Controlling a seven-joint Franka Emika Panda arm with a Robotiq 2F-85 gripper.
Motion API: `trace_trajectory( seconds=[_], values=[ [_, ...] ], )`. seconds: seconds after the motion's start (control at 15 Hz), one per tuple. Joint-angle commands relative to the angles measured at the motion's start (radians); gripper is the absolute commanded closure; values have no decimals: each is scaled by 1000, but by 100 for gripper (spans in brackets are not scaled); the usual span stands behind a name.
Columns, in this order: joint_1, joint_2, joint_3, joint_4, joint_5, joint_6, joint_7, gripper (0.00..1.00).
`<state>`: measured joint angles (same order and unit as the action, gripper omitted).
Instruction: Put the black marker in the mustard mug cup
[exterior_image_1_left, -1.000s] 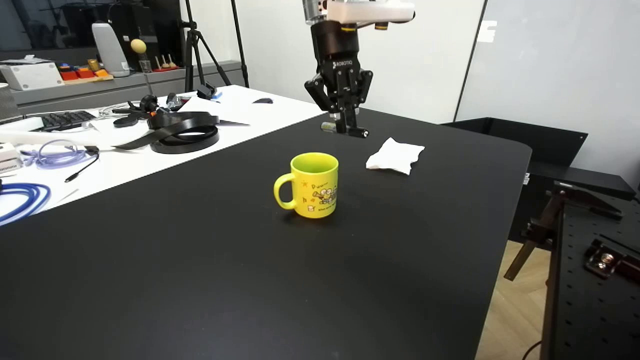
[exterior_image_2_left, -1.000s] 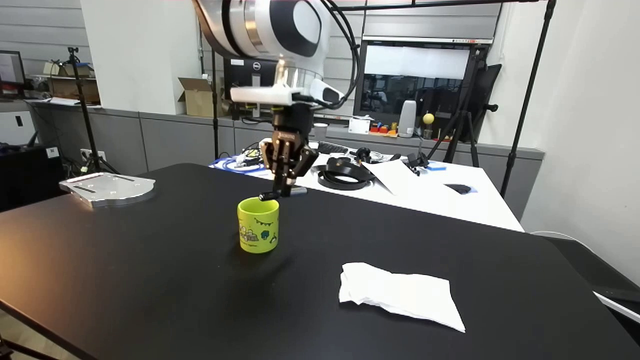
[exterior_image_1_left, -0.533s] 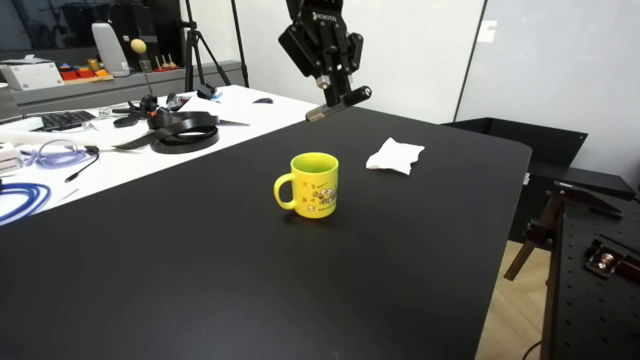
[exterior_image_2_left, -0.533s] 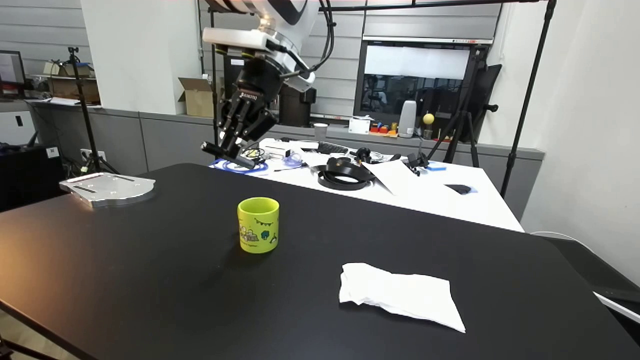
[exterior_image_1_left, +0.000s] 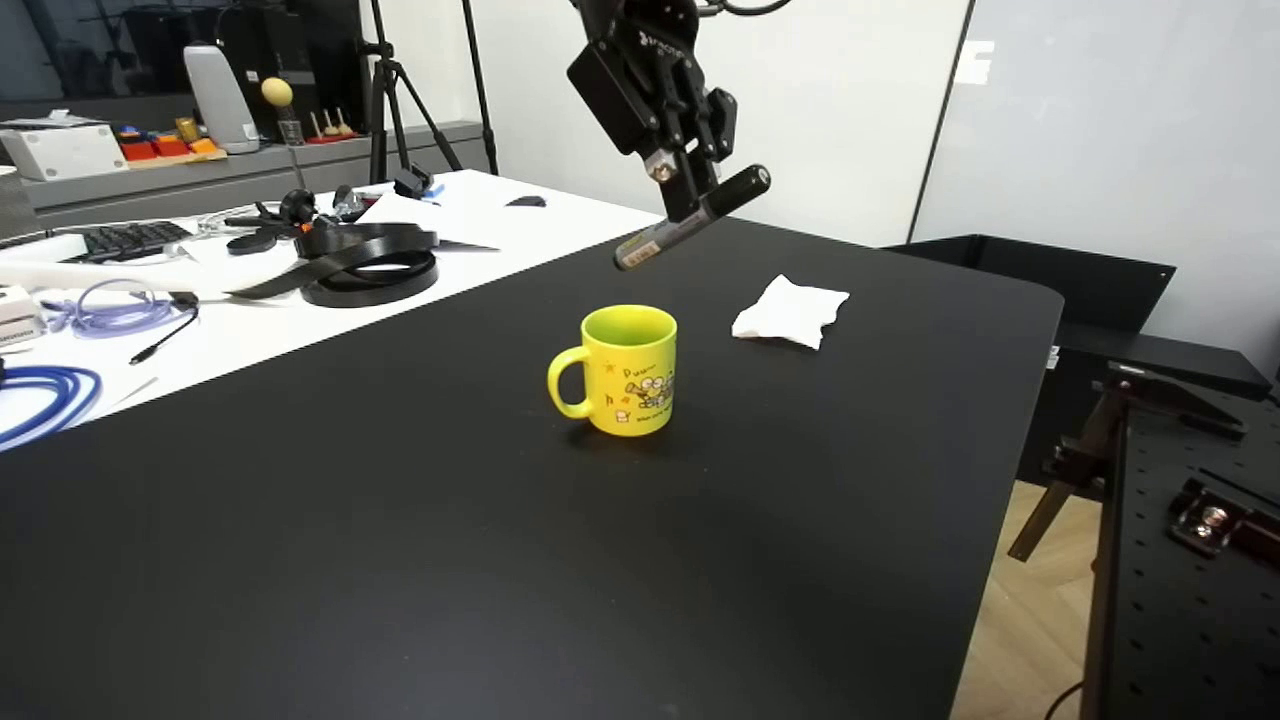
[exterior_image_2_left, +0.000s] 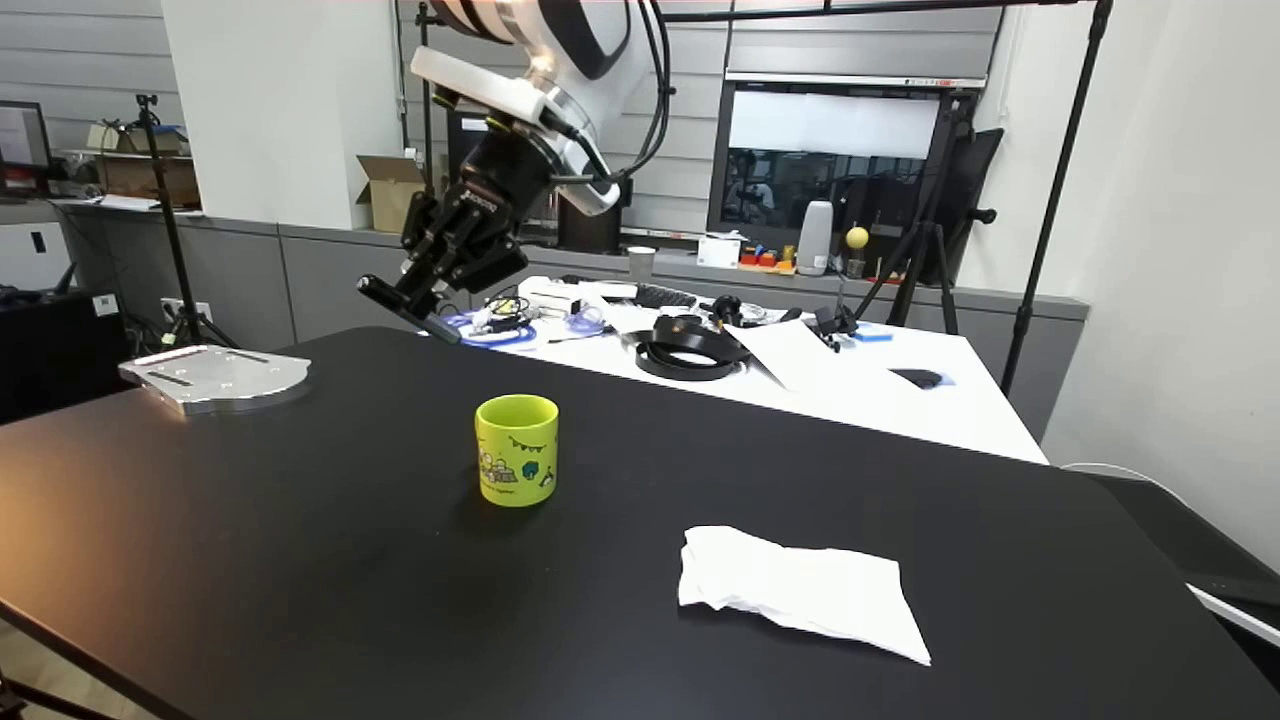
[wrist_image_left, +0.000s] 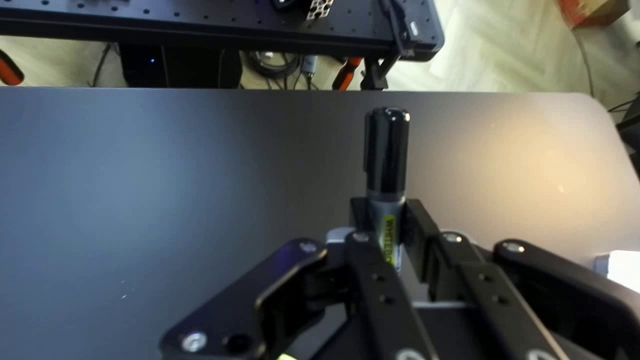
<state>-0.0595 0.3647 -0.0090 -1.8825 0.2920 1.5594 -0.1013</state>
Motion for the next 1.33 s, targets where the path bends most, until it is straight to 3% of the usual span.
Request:
trace_trajectory(
  seconds=[0.0, 0.6, 1.27],
  values=[
    [-41, 94, 6, 114, 69, -138, -62, 95],
    [-82, 201, -27, 235, 149, -113, 31, 95],
    [-96, 296, -49, 298, 158, -100, 166, 95]
  ],
)
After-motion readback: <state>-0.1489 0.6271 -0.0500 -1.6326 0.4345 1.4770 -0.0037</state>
